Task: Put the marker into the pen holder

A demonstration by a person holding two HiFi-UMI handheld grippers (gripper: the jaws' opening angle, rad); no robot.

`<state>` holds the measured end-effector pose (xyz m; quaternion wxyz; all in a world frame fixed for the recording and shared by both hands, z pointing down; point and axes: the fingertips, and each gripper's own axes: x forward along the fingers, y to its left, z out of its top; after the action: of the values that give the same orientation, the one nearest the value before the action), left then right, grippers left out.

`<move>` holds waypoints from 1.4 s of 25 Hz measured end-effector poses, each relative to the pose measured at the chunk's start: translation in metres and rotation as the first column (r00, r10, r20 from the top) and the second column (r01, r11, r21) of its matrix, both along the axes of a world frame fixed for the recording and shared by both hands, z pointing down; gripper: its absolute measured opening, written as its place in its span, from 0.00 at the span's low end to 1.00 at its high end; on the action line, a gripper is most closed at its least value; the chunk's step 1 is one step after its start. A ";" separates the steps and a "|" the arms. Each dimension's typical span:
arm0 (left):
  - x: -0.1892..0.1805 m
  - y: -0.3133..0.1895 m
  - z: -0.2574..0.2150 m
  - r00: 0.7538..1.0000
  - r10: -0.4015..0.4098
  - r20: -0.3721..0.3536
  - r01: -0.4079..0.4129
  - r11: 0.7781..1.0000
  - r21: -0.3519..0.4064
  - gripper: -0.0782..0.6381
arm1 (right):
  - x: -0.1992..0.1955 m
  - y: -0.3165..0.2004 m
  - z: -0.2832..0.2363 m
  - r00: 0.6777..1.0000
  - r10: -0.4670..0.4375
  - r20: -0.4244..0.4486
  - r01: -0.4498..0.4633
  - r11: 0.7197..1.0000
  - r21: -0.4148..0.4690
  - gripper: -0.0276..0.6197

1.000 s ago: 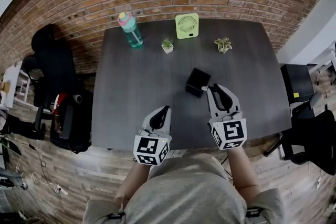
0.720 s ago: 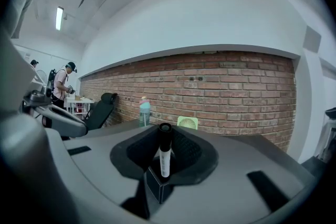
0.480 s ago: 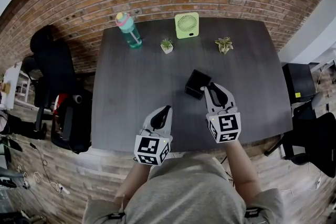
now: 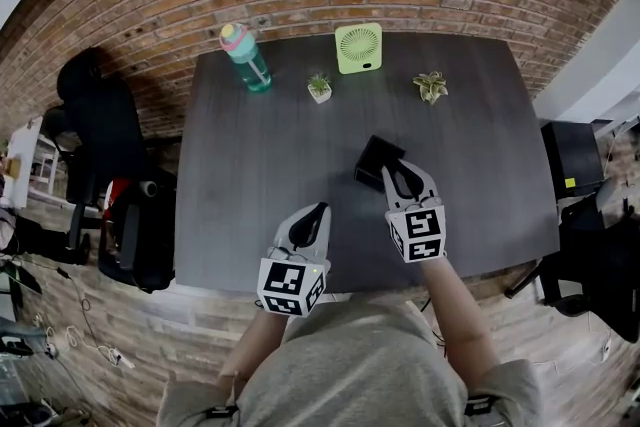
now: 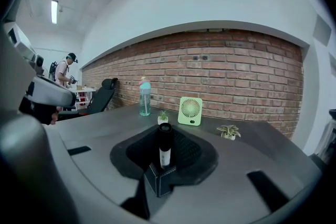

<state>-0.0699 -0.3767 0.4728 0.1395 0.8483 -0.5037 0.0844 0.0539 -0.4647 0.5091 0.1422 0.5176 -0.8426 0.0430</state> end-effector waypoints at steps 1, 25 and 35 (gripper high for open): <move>0.000 -0.001 0.000 1.000 0.000 0.001 0.000 1.000 -0.001 0.14 | -0.001 -0.002 0.004 1.000 0.000 -0.004 0.000 1.000 -0.009 0.16; 0.002 -0.014 0.003 1.000 0.012 0.009 -0.012 1.000 -0.002 0.14 | -0.009 -0.014 0.046 0.998 -0.020 -0.057 0.015 0.997 -0.075 0.16; 0.008 -0.010 0.004 1.000 0.026 0.005 -0.026 1.000 -0.007 0.14 | -0.006 -0.002 0.047 0.998 -0.012 -0.057 0.007 0.997 -0.078 0.16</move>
<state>-0.0623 -0.3865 0.4773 0.1401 0.8542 -0.4927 0.0899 0.0479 -0.4666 0.5561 0.1866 0.5087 -0.8383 0.0603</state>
